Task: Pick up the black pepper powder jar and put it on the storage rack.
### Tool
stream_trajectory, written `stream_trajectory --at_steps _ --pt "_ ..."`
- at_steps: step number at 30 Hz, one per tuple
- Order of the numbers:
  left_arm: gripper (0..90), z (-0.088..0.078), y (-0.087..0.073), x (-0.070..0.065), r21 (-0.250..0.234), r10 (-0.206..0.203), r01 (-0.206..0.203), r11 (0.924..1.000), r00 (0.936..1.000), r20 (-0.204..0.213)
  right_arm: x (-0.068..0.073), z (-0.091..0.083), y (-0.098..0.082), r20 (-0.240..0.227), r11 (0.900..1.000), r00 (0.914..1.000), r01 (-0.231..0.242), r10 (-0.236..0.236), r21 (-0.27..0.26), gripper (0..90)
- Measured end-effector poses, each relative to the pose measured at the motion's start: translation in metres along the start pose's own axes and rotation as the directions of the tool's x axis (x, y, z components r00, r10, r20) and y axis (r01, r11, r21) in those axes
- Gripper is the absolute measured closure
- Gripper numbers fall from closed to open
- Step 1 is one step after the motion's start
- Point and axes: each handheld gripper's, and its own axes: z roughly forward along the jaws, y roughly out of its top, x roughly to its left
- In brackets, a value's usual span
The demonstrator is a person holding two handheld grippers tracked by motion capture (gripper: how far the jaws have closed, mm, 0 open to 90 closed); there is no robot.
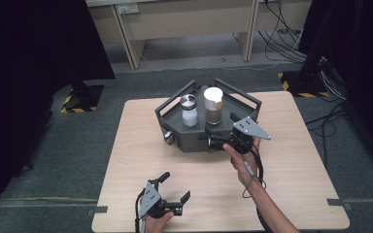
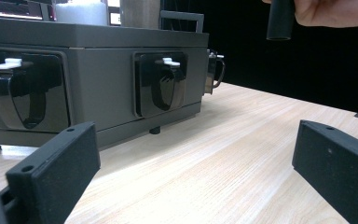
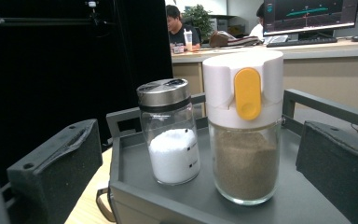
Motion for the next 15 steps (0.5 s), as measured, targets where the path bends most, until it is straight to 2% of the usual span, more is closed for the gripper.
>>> stream_trajectory --at_steps 15 --pt "0.1 0.000 0.000 0.000 -0.003 -0.003 0.003 1.0000 1.0000 -0.001 0.007 -0.014 -0.013 -0.031 1.000 0.9993 0.019 -0.019 -0.015 0.3"
